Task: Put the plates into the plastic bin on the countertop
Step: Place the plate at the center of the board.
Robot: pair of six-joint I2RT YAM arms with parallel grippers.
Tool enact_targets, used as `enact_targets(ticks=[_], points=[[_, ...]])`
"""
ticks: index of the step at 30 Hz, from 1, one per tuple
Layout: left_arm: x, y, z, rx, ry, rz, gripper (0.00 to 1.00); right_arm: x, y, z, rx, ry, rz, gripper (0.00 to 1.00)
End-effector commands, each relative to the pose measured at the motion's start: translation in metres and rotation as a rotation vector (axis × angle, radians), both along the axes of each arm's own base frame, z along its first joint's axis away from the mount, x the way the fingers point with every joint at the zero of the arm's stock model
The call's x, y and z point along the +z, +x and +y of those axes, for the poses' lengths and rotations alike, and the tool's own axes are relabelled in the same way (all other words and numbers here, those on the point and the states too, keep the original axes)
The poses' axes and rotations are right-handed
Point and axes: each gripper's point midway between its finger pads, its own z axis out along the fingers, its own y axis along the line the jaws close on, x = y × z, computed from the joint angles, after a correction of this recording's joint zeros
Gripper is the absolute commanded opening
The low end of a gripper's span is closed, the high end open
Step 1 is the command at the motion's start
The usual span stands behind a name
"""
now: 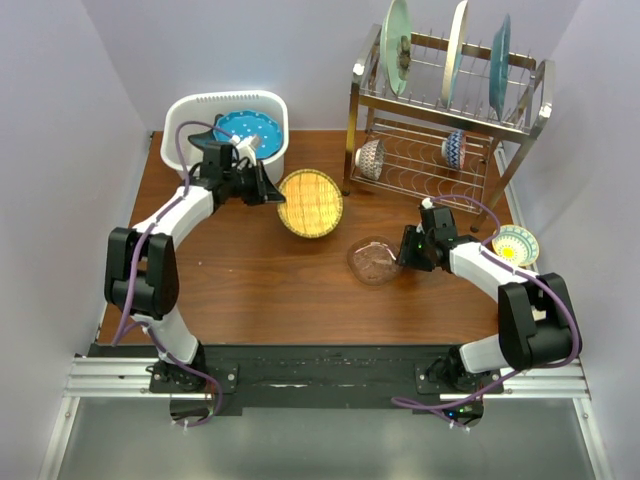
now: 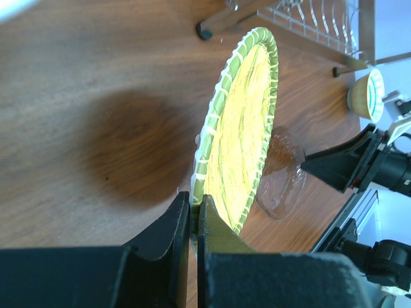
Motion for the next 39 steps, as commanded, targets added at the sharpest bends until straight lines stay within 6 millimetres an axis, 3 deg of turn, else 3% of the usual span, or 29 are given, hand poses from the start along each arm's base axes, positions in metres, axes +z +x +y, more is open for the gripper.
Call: enact_targets(ticks=[1,8,18,26,39], points=[[0.054,0.011,0.006,-0.021,-0.047,-0.127,0.0,0.003,0.006,0.002,0.013,0.009,-0.025,0.53],[0.075,0.019,0.02,-0.005,-0.076,-0.161,0.0,0.009,0.007,0.003,0.013,0.015,-0.042,0.7],[0.117,0.046,0.034,0.035,-0.069,-0.232,0.0,0.012,0.007,0.006,0.021,0.032,-0.049,0.82],[0.131,0.063,0.046,0.072,-0.111,-0.245,0.0,0.023,0.007,0.005,0.02,0.037,-0.094,0.97],[0.158,0.087,0.053,0.122,-0.215,-0.272,0.0,0.027,0.007,0.006,0.028,0.042,-0.112,0.99]])
